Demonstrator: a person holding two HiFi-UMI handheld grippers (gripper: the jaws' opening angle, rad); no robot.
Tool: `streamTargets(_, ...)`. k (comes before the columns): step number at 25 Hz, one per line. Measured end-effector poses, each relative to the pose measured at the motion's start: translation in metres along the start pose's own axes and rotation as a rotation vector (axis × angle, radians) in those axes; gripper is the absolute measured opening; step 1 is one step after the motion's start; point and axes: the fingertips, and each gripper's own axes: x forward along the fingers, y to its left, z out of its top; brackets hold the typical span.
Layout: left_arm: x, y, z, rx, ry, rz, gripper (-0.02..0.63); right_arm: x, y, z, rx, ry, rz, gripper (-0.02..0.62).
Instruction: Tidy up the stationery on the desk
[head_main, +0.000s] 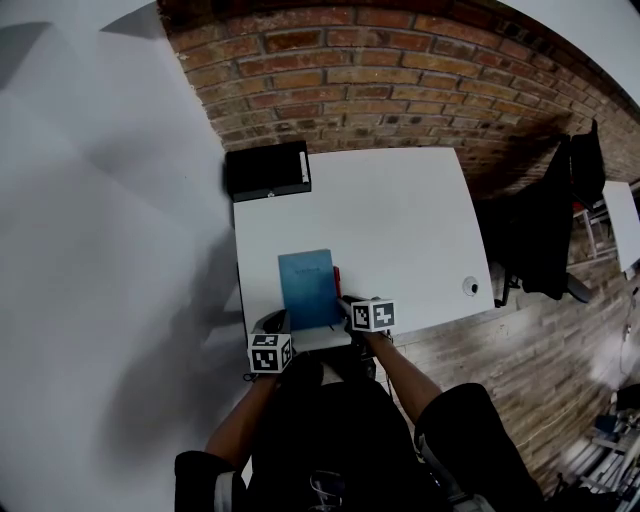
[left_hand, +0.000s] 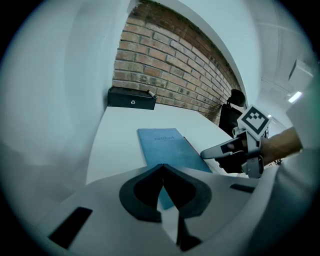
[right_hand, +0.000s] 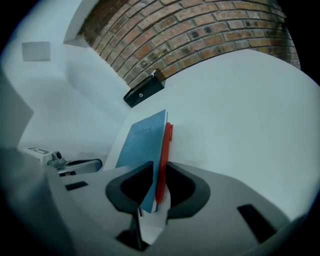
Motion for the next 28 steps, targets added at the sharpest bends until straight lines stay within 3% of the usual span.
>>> streamTargets(5, -0.002, -0.002, 0.003, 0.009, -0.013, -0.007, 0.015, -0.008, 0.000, 0.005, -0.002, -0.027, -0.017, 0.070)
streamTargets(10, -0.011, -0.001, 0.018, 0.038, -0.073, -0.007, 0.015, -0.024, 0.008, 0.011, 0.014, -0.135, -0.020, 0.067)
streamTargets(17, -0.029, -0.010, 0.035, 0.069, -0.152, -0.031, 0.015, -0.044, 0.039, 0.020, -0.154, -0.255, -0.090, 0.023)
streamTargets(22, -0.049, -0.021, 0.040, 0.091, -0.208, 0.006, 0.015, -0.067, 0.069, 0.025, -0.342, -0.324, -0.113, 0.022)
streamTargets(28, -0.077, -0.049, 0.047, 0.132, -0.288, 0.056, 0.015, -0.122, 0.083, 0.041, -0.428, -0.470, -0.126, 0.021)
